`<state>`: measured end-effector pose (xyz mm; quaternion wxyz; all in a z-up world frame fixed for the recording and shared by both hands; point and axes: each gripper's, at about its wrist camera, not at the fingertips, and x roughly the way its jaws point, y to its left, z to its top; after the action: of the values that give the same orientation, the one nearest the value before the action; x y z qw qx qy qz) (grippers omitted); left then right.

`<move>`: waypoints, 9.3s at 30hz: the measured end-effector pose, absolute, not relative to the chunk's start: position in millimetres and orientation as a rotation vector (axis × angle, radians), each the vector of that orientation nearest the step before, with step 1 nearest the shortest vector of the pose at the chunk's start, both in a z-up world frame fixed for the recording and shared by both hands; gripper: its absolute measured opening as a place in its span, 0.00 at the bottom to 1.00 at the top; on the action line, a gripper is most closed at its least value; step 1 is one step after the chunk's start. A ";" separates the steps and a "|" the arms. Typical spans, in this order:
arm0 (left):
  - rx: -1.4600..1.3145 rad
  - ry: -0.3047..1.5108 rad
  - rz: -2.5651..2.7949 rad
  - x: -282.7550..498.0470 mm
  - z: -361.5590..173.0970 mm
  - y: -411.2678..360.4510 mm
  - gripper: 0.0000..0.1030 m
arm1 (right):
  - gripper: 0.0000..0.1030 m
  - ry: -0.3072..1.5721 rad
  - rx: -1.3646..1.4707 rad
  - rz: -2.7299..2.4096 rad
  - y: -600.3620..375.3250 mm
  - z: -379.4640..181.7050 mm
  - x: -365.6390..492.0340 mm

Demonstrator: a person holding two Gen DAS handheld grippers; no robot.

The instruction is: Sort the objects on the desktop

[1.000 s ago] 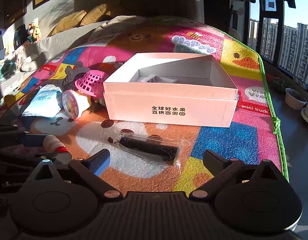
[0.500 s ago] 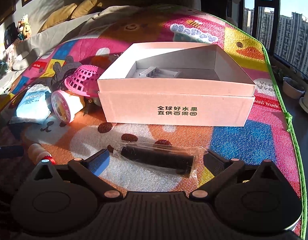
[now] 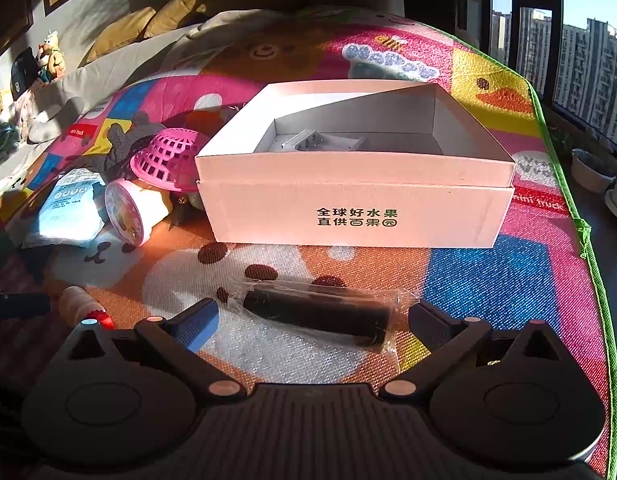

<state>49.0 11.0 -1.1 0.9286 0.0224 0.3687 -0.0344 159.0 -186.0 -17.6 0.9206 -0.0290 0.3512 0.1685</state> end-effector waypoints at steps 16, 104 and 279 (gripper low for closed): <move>0.025 0.670 -0.072 47.7 12.5 6.2 0.99 | 0.80 0.640 -0.109 0.384 -215.3 7.3 123.8; 0.003 0.600 -0.045 67.3 5.7 46.6 1.00 | 0.57 0.514 -0.414 0.648 -53.9 23.9 222.0; 0.066 0.711 -0.084 20.5 20.7 26.6 1.00 | 0.88 0.602 -0.326 0.668 -217.8 36.0 72.9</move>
<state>20.5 26.6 20.7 0.9361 0.0323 0.3478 -0.0410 72.9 -217.8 36.0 0.8878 -0.1566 0.2897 0.3216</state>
